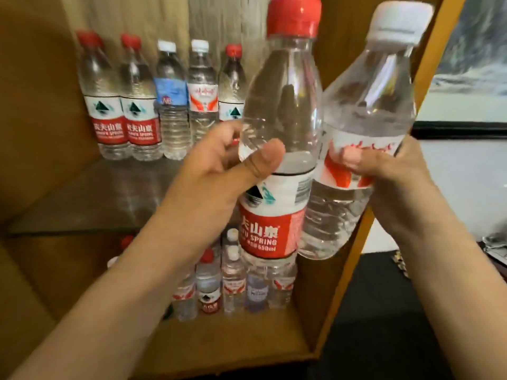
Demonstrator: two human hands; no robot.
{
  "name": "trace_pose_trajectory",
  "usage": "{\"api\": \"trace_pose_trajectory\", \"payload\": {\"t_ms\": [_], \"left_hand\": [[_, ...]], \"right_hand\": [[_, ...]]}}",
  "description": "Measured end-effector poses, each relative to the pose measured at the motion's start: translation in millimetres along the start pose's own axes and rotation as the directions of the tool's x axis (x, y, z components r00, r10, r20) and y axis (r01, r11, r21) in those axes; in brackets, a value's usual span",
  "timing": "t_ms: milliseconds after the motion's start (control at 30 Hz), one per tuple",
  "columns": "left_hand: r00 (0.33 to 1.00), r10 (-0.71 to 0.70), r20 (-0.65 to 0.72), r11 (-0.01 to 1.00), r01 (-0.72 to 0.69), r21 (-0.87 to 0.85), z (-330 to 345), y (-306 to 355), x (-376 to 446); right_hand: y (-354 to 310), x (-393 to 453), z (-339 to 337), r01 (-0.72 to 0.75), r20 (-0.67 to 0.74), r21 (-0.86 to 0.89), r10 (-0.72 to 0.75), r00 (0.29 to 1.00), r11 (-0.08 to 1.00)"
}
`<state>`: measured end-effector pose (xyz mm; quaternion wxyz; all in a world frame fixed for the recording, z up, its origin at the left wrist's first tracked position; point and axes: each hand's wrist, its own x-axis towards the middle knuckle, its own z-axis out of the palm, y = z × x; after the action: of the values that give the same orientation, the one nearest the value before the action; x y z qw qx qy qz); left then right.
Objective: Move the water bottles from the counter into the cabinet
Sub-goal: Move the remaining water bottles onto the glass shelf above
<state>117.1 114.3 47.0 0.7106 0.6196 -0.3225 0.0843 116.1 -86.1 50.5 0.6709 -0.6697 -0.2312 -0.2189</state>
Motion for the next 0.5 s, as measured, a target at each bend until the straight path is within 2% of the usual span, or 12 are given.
{"api": "trace_pose_trajectory", "payload": {"t_ms": [167, 333, 500], "left_hand": [[0.996, 0.044, -0.079, 0.994, -0.035, 0.108, -6, -2, 64], [0.983, -0.018, -0.183, 0.996, 0.034, 0.087, -10, -40, 99], [0.957, -0.066, -0.283, 0.975, 0.123, 0.187, -11, -60, 105]], "right_hand": [[-3, 60, 5, -0.050, -0.081, -0.045, 0.046, 0.996, 0.998], [19, 87, 0, -0.137, -0.131, -0.077, 0.126, 0.983, 0.988], [43, 90, -2, -0.133, -0.140, -0.092, 0.120, 0.983, 0.987]]}}
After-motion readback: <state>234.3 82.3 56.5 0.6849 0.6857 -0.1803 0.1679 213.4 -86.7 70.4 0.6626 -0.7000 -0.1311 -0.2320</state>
